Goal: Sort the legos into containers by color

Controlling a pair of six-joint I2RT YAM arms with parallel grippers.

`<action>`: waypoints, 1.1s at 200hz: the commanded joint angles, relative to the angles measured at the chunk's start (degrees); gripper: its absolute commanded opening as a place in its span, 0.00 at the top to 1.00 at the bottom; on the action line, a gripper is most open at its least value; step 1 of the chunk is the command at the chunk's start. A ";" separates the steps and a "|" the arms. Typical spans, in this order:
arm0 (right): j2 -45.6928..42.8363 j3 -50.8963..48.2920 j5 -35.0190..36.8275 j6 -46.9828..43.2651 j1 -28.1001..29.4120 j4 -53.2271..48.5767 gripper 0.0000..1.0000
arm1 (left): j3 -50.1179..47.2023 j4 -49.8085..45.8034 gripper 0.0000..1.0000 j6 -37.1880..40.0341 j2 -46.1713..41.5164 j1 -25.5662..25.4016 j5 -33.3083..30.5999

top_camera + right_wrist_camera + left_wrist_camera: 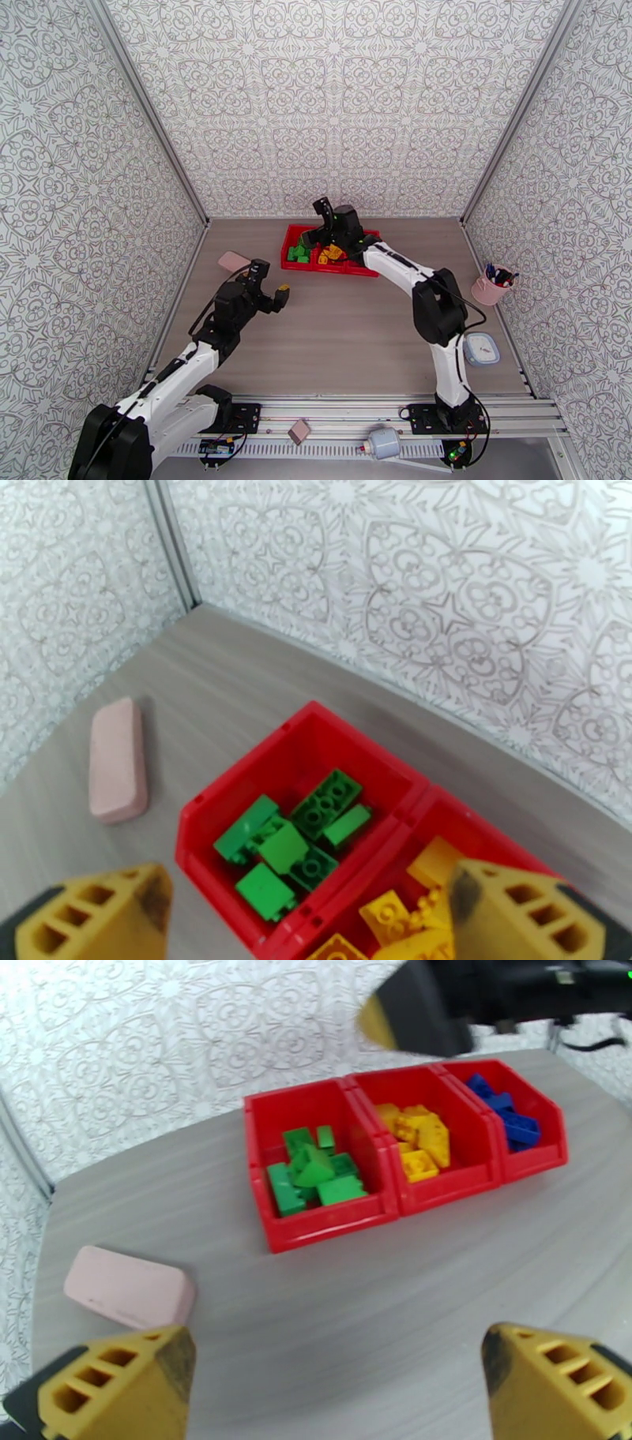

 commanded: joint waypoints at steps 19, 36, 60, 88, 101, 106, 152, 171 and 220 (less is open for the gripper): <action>-14.02 -19.28 7.68 -0.57 -1.42 14.83 0.01 | -1.72 4.36 0.00 -1.71 -0.87 3.26 -5.41; -19.54 -25.37 10.65 -1.64 -2.05 16.18 0.00 | -2.71 5.64 0.00 -2.06 -0.92 4.34 -5.83; -27.08 -33.75 12.84 -3.37 -3.37 16.98 0.00 | -4.95 9.79 0.00 -0.18 -1.31 4.92 -6.72; -34.82 -41.65 13.42 -3.90 -6.00 16.65 0.00 | -8.17 15.16 0.00 0.68 -1.50 6.01 -10.92; -38.08 -44.91 14.03 -4.28 -7.49 15.37 0.00 | -9.71 17.89 0.01 0.66 -1.14 7.39 -11.16; -39.17 -46.14 14.31 -4.28 -8.24 15.00 0.00 | -10.11 18.75 0.00 0.75 -0.78 7.98 -10.98; -48.49 -58.63 24.76 -1.93 -15.10 13.74 0.00 | -12.76 28.20 0.00 -1.09 5.08 11.80 -10.31; -51.41 -62.85 27.57 -1.00 -18.30 13.74 0.00 | -13.64 33.15 0.00 -1.23 9.39 12.18 -10.82; -49.61 -69.44 24.88 0.43 -25.31 21.12 0.00 | -12.18 37.84 0.00 0.15 16.62 14.49 -9.91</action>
